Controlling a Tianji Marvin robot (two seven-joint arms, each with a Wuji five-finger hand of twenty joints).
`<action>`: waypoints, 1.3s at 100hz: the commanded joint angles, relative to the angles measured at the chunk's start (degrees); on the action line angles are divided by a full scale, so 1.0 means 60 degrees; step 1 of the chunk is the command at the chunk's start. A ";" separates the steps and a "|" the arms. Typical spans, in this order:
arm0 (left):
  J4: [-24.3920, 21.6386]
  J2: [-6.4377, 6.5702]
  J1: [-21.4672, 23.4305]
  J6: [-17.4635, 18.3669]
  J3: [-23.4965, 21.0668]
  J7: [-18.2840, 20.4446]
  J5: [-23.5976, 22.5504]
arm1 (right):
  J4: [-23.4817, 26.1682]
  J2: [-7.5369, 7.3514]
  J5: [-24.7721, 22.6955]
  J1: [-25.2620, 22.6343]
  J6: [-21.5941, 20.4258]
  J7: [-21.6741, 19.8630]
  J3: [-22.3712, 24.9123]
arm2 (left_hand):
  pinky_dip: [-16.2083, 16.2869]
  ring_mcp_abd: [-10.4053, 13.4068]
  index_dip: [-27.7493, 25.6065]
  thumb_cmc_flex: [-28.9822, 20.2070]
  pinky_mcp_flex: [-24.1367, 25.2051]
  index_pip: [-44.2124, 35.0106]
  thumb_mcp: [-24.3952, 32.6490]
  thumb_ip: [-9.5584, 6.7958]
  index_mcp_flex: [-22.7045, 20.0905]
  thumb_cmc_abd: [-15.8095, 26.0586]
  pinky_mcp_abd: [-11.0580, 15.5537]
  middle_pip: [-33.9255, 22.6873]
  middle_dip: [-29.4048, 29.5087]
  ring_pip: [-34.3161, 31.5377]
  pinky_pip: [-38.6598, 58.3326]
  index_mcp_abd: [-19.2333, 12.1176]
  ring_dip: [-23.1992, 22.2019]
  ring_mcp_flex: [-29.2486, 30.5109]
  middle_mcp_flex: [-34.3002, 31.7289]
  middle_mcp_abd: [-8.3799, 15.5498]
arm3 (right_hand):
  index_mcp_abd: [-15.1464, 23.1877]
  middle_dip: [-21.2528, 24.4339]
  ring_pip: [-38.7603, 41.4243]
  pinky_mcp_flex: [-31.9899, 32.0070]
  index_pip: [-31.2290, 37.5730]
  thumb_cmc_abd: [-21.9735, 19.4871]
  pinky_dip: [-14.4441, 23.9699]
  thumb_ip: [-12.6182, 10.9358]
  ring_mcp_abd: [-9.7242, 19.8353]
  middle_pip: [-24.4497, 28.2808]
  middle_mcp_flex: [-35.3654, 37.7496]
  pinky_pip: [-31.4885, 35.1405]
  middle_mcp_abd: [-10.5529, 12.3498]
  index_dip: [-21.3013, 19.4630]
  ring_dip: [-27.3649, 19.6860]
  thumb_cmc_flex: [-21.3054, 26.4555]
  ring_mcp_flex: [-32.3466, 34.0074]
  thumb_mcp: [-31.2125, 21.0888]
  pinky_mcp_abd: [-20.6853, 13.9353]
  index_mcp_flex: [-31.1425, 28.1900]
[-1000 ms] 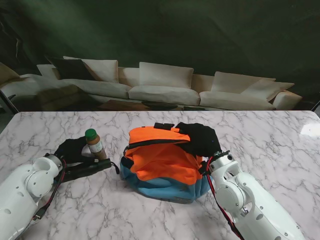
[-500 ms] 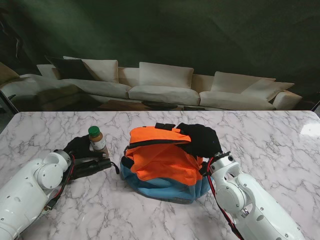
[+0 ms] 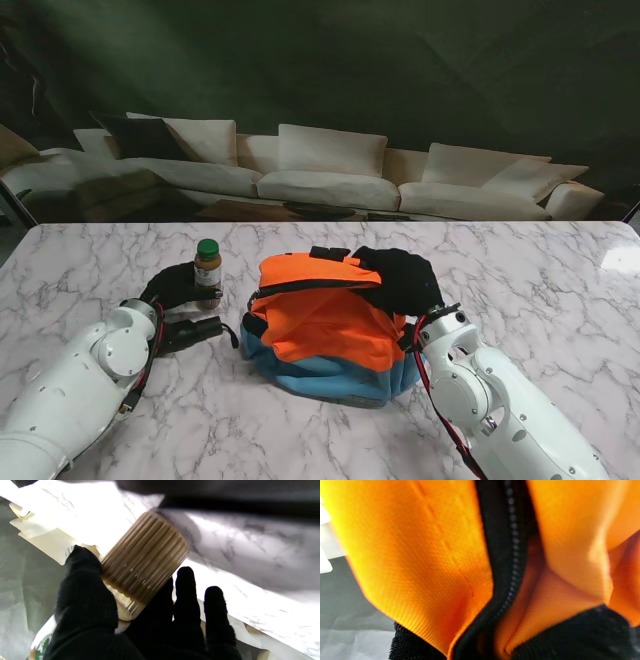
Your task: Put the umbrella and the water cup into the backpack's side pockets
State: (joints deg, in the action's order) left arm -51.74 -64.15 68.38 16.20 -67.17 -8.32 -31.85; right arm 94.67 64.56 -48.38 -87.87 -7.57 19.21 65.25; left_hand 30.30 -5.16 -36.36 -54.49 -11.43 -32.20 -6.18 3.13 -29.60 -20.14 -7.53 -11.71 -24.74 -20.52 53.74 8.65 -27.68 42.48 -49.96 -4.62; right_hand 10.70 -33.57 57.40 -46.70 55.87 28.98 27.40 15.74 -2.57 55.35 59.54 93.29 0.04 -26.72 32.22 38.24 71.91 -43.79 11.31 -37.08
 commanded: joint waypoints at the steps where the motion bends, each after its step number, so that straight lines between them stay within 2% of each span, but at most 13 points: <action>1: -0.0395 -0.0054 0.0143 0.0073 -0.0179 0.0052 0.0012 | -0.0215 0.0005 -0.0035 -0.0120 0.0021 -0.0090 -0.0075 | 0.0253 0.0042 0.0043 -0.2353 -0.0163 -0.1475 0.1480 -0.0584 -0.1001 0.1292 0.0045 -0.0811 -0.0644 -0.0381 0.0500 -0.1396 -0.0189 0.0395 -0.1466 0.0978 | 0.1300 0.0007 0.0190 0.0034 0.1151 -0.0952 0.0089 -0.0458 0.0256 0.0353 0.0004 0.0106 0.0115 -0.0375 0.0118 0.1310 0.0193 -0.0995 -0.0226 -0.0502; 16: -0.1139 0.0007 0.0560 0.0195 -0.0702 0.0060 -0.0206 | -0.0210 0.0006 -0.0030 -0.0126 0.0051 -0.0097 -0.0062 | 0.0437 -0.0299 0.0310 -0.2530 -0.0443 -0.1726 0.1520 -0.0628 -0.1179 0.1249 -0.0048 -0.0982 -0.0764 -0.0862 0.1029 -0.1364 -0.0492 0.0613 -0.1607 0.0751 | 0.1307 0.0007 0.0193 0.0034 0.1153 -0.0950 0.0090 -0.0457 0.0255 0.0353 0.0002 0.0101 0.0118 -0.0376 0.0119 0.1308 0.0198 -0.0999 -0.0222 -0.0505; 32: -0.2223 0.0132 0.1150 0.0433 -0.1384 0.0330 -0.0544 | -0.0211 0.0007 -0.0004 -0.0110 0.0072 -0.0125 -0.0046 | 0.0564 -0.0435 0.0397 -0.2570 -0.0555 -0.1763 0.1525 -0.0650 -0.1320 0.1174 -0.0190 -0.0995 -0.0746 -0.1188 0.1312 -0.1360 -0.0749 0.0747 -0.1699 0.0660 | 0.1300 0.0006 0.0198 0.0034 0.1153 -0.0943 0.0092 -0.0456 0.0255 0.0358 0.0013 0.0099 0.0115 -0.0373 0.0121 0.1306 0.0209 -0.1003 -0.0220 -0.0509; 38: -0.2711 0.0188 0.1429 0.0552 -0.1679 0.0523 -0.0652 | -0.0211 0.0006 -0.0009 -0.0103 0.0068 -0.0127 -0.0035 | 0.0742 -0.0539 0.0429 -0.2558 -0.0620 -0.1764 0.1522 -0.0664 -0.1340 0.1173 -0.0380 -0.0986 -0.0725 -0.1568 0.1647 -0.1394 -0.1118 0.0785 -0.1724 0.0667 | 0.1319 0.0008 0.0201 0.0034 0.1150 -0.0945 0.0093 -0.0455 0.0253 0.0357 0.0015 0.0098 0.0113 -0.0372 0.0121 0.1302 0.0216 -0.1005 -0.0220 -0.0509; 40: -0.2862 0.0207 0.1528 0.0590 -0.1776 0.0587 -0.0695 | -0.0213 0.0006 -0.0010 -0.0099 0.0065 -0.0125 -0.0030 | 0.0858 -0.0695 0.0433 -0.2556 -0.0647 -0.1750 0.1518 -0.0670 -0.1338 0.1182 -0.0503 -0.0988 -0.0732 -0.1749 0.1829 -0.1416 -0.1353 0.0728 -0.1723 0.0671 | 0.1320 0.0008 0.0201 0.0034 0.1150 -0.0949 0.0094 -0.0455 0.0254 0.0356 0.0013 0.0098 0.0113 -0.0372 0.0121 0.1300 0.0216 -0.1005 -0.0220 -0.0509; 52: -0.3688 0.0297 0.2122 0.0873 -0.2308 0.0848 -0.0952 | -0.0247 0.0011 -0.0010 -0.0068 0.0049 -0.0094 0.0019 | 0.1233 -0.0787 0.0408 -0.2525 -0.0854 -0.1717 0.1520 -0.0678 -0.1382 0.1154 -0.0761 -0.0962 -0.0742 -0.2416 0.2443 -0.1448 -0.2120 0.0909 -0.1774 0.0661 | 0.1335 0.0008 0.0201 0.0034 0.1153 -0.0945 0.0095 -0.0453 0.0256 0.0356 0.0012 0.0097 0.0128 -0.0378 0.0121 0.1293 0.0215 -0.1007 -0.0220 -0.0510; 55: -0.3885 0.0311 0.2282 0.0950 -0.2433 0.0921 -0.0958 | -0.0265 0.0013 0.0000 -0.0053 0.0050 -0.0092 0.0040 | 0.1254 -0.0796 0.0405 -0.2527 -0.0876 -0.1714 0.1518 -0.0676 -0.1384 0.1142 -0.0771 -0.0963 -0.0749 -0.2453 0.2480 -0.1447 -0.2169 0.0925 -0.1798 0.0747 | 0.1339 0.0006 0.0199 0.0034 0.1155 -0.0944 0.0096 -0.0452 0.0261 0.0359 0.0017 0.0097 0.0130 -0.0379 0.0120 0.1290 0.0212 -0.1007 -0.0220 -0.0511; 66: -0.4526 0.0347 0.2854 0.1174 -0.2839 0.1077 -0.1042 | -0.0297 0.0035 0.0179 -0.0003 0.0127 -0.0177 0.0130 | 0.1314 -0.0821 0.0405 -0.2544 -0.0954 -0.1704 0.1521 -0.0672 -0.1408 0.1126 -0.0768 -0.0948 -0.0751 -0.2510 0.2612 -0.1417 -0.2261 0.0981 -0.1838 0.0692 | 0.1327 0.0008 0.0195 0.0034 0.1159 -0.0944 0.0097 -0.0454 0.0263 0.0356 0.0007 0.0096 0.0123 -0.0382 0.0118 0.1298 0.0213 -0.1018 -0.0220 -0.0513; 79: -0.5188 0.0333 0.3518 0.1331 -0.3193 0.1258 -0.0777 | -0.0346 0.0046 0.0200 0.0062 0.0200 -0.0152 0.0230 | 0.1384 -0.0886 0.0411 -0.2564 -0.0963 -0.1674 0.1519 -0.0665 -0.1450 0.1094 -0.0801 -0.0935 -0.0745 -0.2539 0.2764 -0.1394 -0.2333 0.1020 -0.1867 0.0640 | 0.1329 0.0007 0.0200 0.0034 0.1160 -0.0946 0.0099 -0.0453 0.0264 0.0363 0.0017 0.0095 0.0112 -0.0382 0.0121 0.1296 0.0221 -0.1018 -0.0220 -0.0517; 94: -0.5676 0.0349 0.4041 0.1618 -0.3385 0.1485 -0.0567 | -0.0443 0.0039 0.0147 0.0149 0.0228 -0.0133 0.0264 | 0.1398 -0.0954 0.0397 -0.2576 -0.0914 -0.1646 0.1525 -0.0663 -0.1514 0.1102 -0.0840 -0.0986 -0.0790 -0.2610 0.2792 -0.1409 -0.2419 0.1057 -0.1897 0.0585 | 0.1342 0.0012 0.0203 0.0034 0.1157 -0.0944 0.0101 -0.0450 0.0265 0.0362 0.0011 0.0095 0.0125 -0.0380 0.0121 0.1289 0.0221 -0.1019 -0.0220 -0.0517; 105: -0.5943 0.0341 0.4276 0.1672 -0.3375 0.1703 -0.0131 | -0.0521 0.0036 0.0140 0.0194 0.0259 -0.0146 0.0266 | 0.1397 -0.0963 0.0381 -0.2584 -0.0903 -0.1631 0.1529 -0.0666 -0.1538 0.1109 -0.0863 -0.1050 -0.0846 -0.2679 0.2787 -0.1414 -0.2492 0.1038 -0.1897 0.0553 | 0.1351 0.0022 0.0189 0.0046 0.1163 -0.0950 0.0099 -0.0454 0.0268 0.0352 0.0002 0.0084 0.0122 -0.0385 0.0116 0.1298 0.0203 -0.1024 -0.0218 -0.0528; 130: -0.5907 0.0336 0.4098 0.1578 -0.2902 0.2070 0.0630 | -0.0527 0.0031 0.0091 0.0156 0.0104 -0.0067 0.0342 | 0.1386 -0.0951 0.0307 -0.2608 -0.0871 -0.1553 0.1519 -0.0636 -0.1499 0.1202 -0.0843 -0.1164 -0.0937 -0.2747 0.2757 -0.1371 -0.2609 0.0973 -0.1797 0.0490 | 0.1440 0.0044 0.0135 0.0084 0.1155 -0.0969 0.0083 -0.0458 0.0269 0.0339 0.0005 0.0027 0.0147 -0.0406 0.0095 0.1289 0.0174 -0.1023 -0.0200 -0.0560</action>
State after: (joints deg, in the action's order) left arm -87.56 -61.77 94.22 25.76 -85.57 2.94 -29.13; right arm 92.27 64.90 -47.48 -86.38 -6.87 18.75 67.13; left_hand 37.60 -10.66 -32.75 -54.55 -17.05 -34.78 -6.73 3.14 -32.92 -21.71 -11.71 -11.29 -27.28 -35.05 68.02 9.86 -42.51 47.11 -55.09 -7.32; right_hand 10.70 -33.54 57.40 -46.59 55.87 28.97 27.40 15.85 -2.57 55.35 59.57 92.93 0.02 -26.72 32.23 38.23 71.91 -43.68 11.31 -37.08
